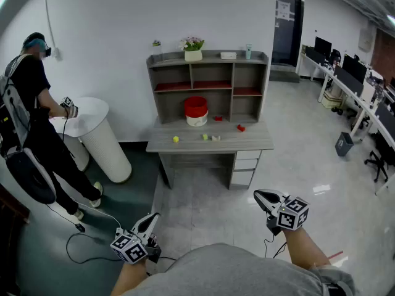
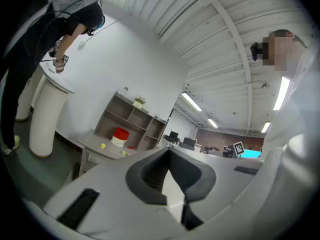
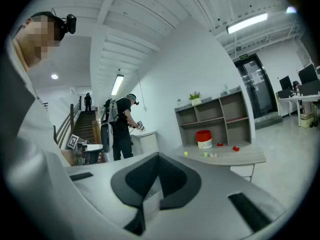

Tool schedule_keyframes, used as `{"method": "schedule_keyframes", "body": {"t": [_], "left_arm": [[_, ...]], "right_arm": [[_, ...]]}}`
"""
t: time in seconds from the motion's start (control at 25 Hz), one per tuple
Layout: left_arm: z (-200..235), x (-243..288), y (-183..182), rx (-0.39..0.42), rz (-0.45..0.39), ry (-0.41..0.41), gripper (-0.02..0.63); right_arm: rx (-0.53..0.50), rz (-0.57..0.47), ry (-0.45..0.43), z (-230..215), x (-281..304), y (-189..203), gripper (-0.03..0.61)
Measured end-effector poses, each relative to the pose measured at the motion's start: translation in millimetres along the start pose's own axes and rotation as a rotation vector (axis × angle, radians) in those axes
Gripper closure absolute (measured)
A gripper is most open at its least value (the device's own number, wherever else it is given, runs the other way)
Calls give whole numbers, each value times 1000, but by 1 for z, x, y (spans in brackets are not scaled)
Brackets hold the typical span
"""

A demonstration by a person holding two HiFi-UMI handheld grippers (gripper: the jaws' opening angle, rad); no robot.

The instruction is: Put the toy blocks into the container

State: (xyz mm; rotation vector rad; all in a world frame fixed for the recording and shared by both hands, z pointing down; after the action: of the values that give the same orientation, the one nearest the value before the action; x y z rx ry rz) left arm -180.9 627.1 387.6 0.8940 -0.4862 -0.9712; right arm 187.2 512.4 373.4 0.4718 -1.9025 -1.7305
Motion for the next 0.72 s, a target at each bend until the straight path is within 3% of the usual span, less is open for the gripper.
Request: {"method": "schedule_keyframes", "body": {"t": [0.72], "left_arm": [[-23, 35, 6, -4, 10, 22, 597]], "right_arm": [[-25, -1, 4, -18, -29, -7, 571]]}}
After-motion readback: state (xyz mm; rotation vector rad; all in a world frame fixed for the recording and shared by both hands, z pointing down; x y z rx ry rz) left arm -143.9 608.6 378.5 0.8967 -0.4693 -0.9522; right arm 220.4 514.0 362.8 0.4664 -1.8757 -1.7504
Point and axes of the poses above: the fingertips, and each gripper's own axes: x forward along the fingers, z to its left, y out of its underside, the point moved 3 cm from there along -x, backward along the fingers, and after that the axes turned 11 degrees about -x, right-handed, at the moved point
